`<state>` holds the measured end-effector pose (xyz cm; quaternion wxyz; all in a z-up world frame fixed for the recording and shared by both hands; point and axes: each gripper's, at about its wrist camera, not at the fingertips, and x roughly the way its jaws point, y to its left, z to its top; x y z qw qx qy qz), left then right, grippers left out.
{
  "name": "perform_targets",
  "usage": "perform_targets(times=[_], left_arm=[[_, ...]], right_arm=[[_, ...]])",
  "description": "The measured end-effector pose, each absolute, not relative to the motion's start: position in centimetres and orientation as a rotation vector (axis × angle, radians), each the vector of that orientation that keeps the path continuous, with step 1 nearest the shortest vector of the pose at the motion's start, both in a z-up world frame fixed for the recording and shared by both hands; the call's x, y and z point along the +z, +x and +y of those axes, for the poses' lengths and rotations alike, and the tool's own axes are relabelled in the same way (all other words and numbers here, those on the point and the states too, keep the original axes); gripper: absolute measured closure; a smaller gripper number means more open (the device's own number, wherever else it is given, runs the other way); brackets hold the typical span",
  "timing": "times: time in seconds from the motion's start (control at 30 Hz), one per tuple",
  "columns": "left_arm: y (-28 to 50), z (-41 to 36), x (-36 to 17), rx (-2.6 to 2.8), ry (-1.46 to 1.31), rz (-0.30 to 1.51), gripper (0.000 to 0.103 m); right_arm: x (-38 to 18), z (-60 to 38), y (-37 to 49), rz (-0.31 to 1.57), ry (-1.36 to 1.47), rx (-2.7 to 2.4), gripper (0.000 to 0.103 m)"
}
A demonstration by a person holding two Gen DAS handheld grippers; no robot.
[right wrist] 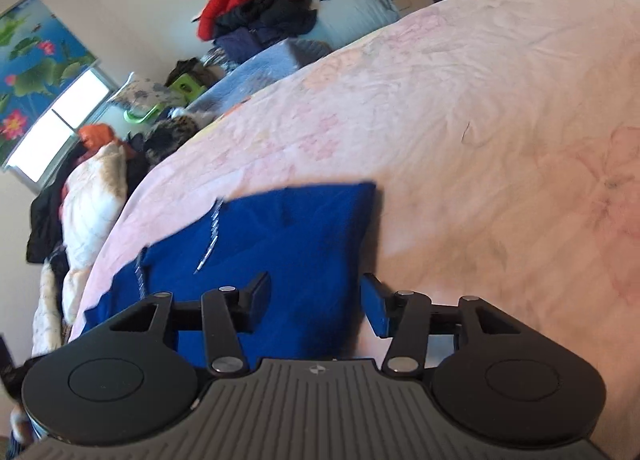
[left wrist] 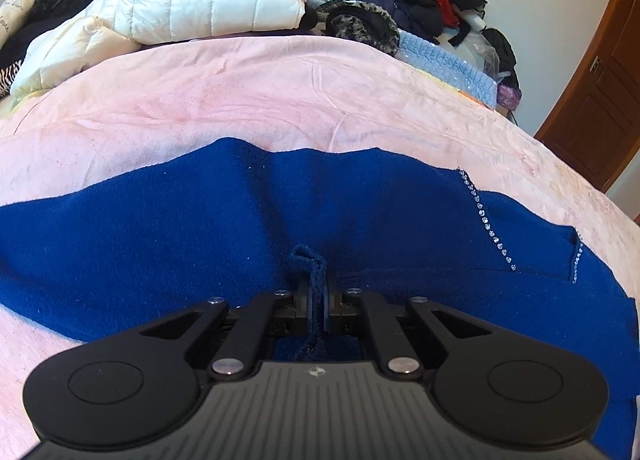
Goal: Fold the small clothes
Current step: 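Hold the folded sleeve with the left tool while the right tool opens and withdraws, then open the left tool to release the folded sleeve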
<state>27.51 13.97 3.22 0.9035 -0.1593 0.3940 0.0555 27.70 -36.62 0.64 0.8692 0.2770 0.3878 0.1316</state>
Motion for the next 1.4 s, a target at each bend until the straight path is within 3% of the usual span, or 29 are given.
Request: perform_targets(times=[0.07, 0.1, 0.13, 0.17, 0.33, 0.47, 0.57, 0.67, 0.83, 1.0, 1.13, 1.4], left_arm=[[27.3, 14.1, 3.0, 0.119, -0.346, 0.795, 0.099], [27.2, 14.0, 2.9, 0.120, -0.336, 0.783, 0.098], [27.1, 13.7, 2.8, 0.121, -0.321, 0.771, 0.098], [26.9, 13.5, 2.7, 0.122, -0.301, 0.758, 0.098], [25.6, 11.9, 2.0, 0.132, -0.179, 0.663, 0.098], [25.4, 11.2, 1.8, 0.157, -0.145, 0.630, 0.098], [25.3, 11.7, 1.7, 0.144, -0.171, 0.629, 0.098], [25.2, 12.0, 1.6, 0.142, -0.189, 0.623, 0.098], [25.2, 12.0, 1.5, 0.146, -0.187, 0.619, 0.098], [25.1, 12.0, 1.5, 0.144, -0.200, 0.617, 0.098], [25.0, 12.3, 1.5, 0.139, -0.220, 0.615, 0.098], [25.0, 12.7, 1.4, 0.132, -0.244, 0.613, 0.098]], right_arm=[[0.1, -35.9, 26.2, 0.863, 0.567, 0.319, 0.051], [-0.1, -35.4, 25.5, 0.861, 0.546, 0.324, 0.058], [-0.2, -35.0, 24.9, 0.849, 0.518, 0.327, 0.080], [-0.1, -34.8, 24.5, 0.846, 0.486, 0.308, 0.092], [1.7, -35.8, 23.8, 0.798, 0.475, 0.318, 0.094], [-0.1, -35.6, 24.5, 0.850, 0.423, 0.284, 0.097], [-0.2, -35.3, 24.2, 0.848, 0.434, 0.281, 0.094], [0.4, -35.5, 24.3, 0.863, 0.436, 0.259, 0.079], [4.2, -35.6, 25.5, 0.678, 0.437, 0.213, 0.068], [3.5, -30.6, 28.9, 0.724, 0.280, 0.235, 0.068], [0.8, -27.6, 29.8, 0.789, 0.130, 0.207, 0.061], [-1.0, -26.1, 27.4, 0.606, 0.008, 0.194, 0.056]])
